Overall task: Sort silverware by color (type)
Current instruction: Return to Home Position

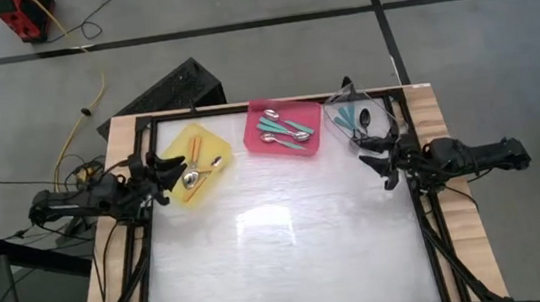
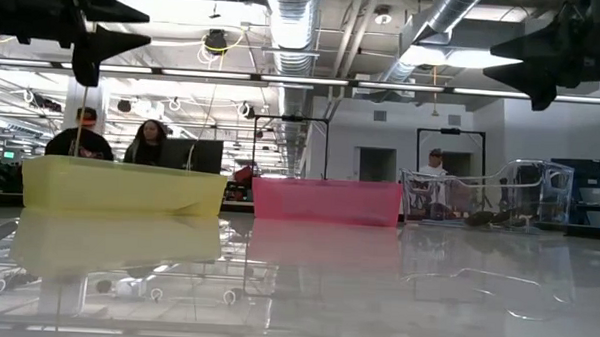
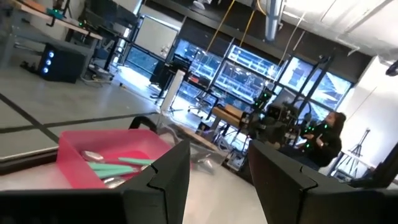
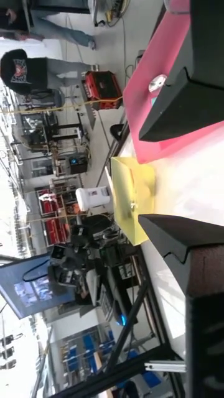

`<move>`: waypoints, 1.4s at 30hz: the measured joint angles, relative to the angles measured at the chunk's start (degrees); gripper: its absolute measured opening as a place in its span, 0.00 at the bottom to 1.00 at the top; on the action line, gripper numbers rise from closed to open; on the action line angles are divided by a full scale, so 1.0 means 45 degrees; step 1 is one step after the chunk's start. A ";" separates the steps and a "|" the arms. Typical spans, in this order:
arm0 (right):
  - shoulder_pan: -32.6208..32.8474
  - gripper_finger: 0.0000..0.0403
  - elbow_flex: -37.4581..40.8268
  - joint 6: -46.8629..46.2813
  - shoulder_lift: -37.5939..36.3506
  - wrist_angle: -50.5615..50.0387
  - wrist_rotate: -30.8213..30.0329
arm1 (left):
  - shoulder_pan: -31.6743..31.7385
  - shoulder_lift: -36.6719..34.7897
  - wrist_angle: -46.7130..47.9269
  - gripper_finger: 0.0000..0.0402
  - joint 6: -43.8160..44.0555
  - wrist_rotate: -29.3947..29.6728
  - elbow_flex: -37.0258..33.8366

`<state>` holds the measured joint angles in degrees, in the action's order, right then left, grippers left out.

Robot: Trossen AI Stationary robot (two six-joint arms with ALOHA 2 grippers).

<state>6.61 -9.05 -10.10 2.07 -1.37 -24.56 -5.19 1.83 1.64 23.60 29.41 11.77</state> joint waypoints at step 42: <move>-0.0073 0.56 0.1897 0.0580 0.0052 0.1887 0.0146 | 0.0000 0.0005 -0.1453 0.37 -0.0260 0.0108 -0.1855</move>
<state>6.28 -0.51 -7.49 2.30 7.12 -23.90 -5.19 1.85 -4.90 22.43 29.90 3.42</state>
